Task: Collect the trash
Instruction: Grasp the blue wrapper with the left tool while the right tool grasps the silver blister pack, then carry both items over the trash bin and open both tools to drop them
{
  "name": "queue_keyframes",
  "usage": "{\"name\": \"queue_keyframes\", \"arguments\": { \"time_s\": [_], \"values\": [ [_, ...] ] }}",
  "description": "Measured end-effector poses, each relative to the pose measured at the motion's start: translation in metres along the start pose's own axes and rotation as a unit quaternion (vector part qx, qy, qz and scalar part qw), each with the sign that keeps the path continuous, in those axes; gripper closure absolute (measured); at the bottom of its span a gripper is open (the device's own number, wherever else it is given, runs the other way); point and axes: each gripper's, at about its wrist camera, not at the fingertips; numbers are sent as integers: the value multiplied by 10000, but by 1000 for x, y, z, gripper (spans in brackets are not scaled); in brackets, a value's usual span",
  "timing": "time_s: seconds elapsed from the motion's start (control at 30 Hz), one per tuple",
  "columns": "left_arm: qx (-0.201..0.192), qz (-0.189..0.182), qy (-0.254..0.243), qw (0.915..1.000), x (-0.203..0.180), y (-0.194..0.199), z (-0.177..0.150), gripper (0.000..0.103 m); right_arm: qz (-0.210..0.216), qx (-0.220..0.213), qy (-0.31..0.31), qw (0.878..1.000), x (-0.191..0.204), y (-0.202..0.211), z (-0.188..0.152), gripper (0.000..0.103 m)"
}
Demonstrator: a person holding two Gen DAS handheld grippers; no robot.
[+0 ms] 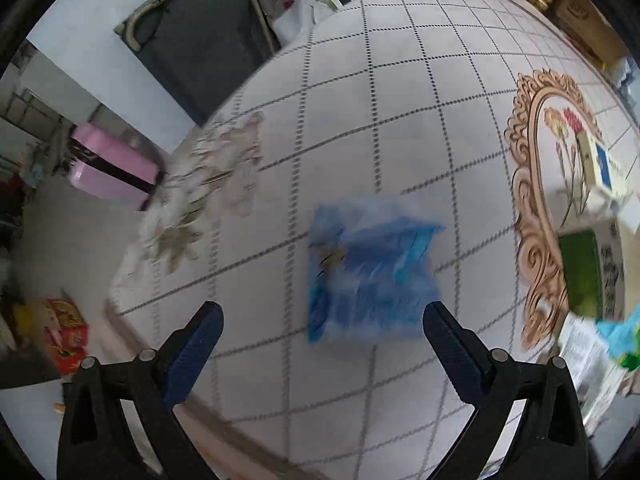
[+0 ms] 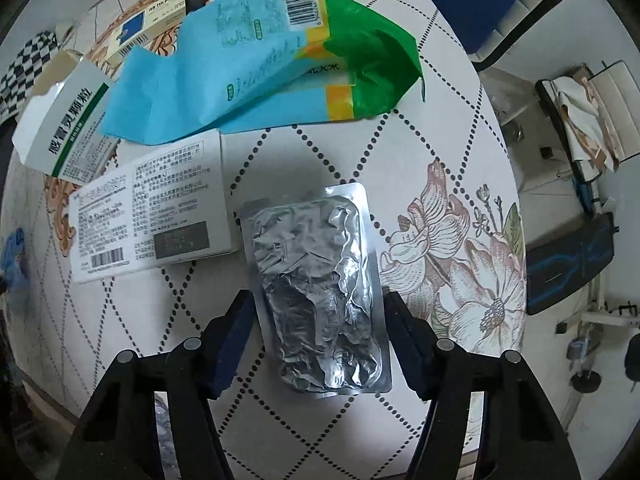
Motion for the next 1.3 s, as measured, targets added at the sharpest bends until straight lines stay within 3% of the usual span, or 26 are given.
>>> {"name": "queue_keyframes", "arguments": {
  "time_s": [0.07, 0.13, 0.17, 0.2, 0.3, 0.47, 0.7, 0.87, 0.93, 1.1, 1.2, 1.3],
  "values": [
    [236, -240, 44, 9994, -2, -17, 8, 2, 77, 50, -45, 9999, -1, 0, 3, 36],
    [316, -387, 37, 9987, -4, -29, 12, 33, 151, 104, -114, 9998, -2, 2, 4, 36],
    [261, -382, 3, 9989, -5, -29, 13, 38, 143, 93, -113, 9998, -2, 3, 6, 36],
    [104, -479, -82, 9988, -7, -25, 13, 65, 143, 67, -118, 9998, -4, 4, 8, 36],
    [-33, -500, -470, 9976, -14, -13, 7, 86, 180, -30, -114, 9998, -5, 18, 5, 36],
    [-370, -387, -1124, 9922, -18, 18, -24, 91, 325, -215, -166, 9991, 2, 44, -15, 36],
    [-608, -1025, -1502, 9814, 20, 80, -81, 92, 784, -599, -349, 9945, 15, 95, -72, 36],
    [-525, -1561, -1981, 9662, 58, 110, -133, 92, 1108, -873, -687, 9876, 25, 136, -148, 36],
    [-383, -1546, -2202, 9624, 75, 115, -161, 92, 1167, -901, -816, 9857, 32, 145, -185, 36],
    [349, -1530, -2537, 9545, 114, 75, -224, 92, 1316, -379, -1031, 9852, 46, 127, -285, 36],
    [997, -1479, -2479, 9522, 130, 20, -257, 92, 1285, 41, -1063, 9860, 57, 95, -335, 36],
    [1385, -1449, -2367, 9507, 132, -36, -282, 92, 1197, 422, -1091, 9859, 65, 45, -369, 36]
  ]
}}
Point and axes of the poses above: each gripper's, at about its wrist camera, not at the fingertips, and y roughly against the way its jaws point, x to its left, z to its top, and after that the axes turned 2 degrees about -z, right-handed
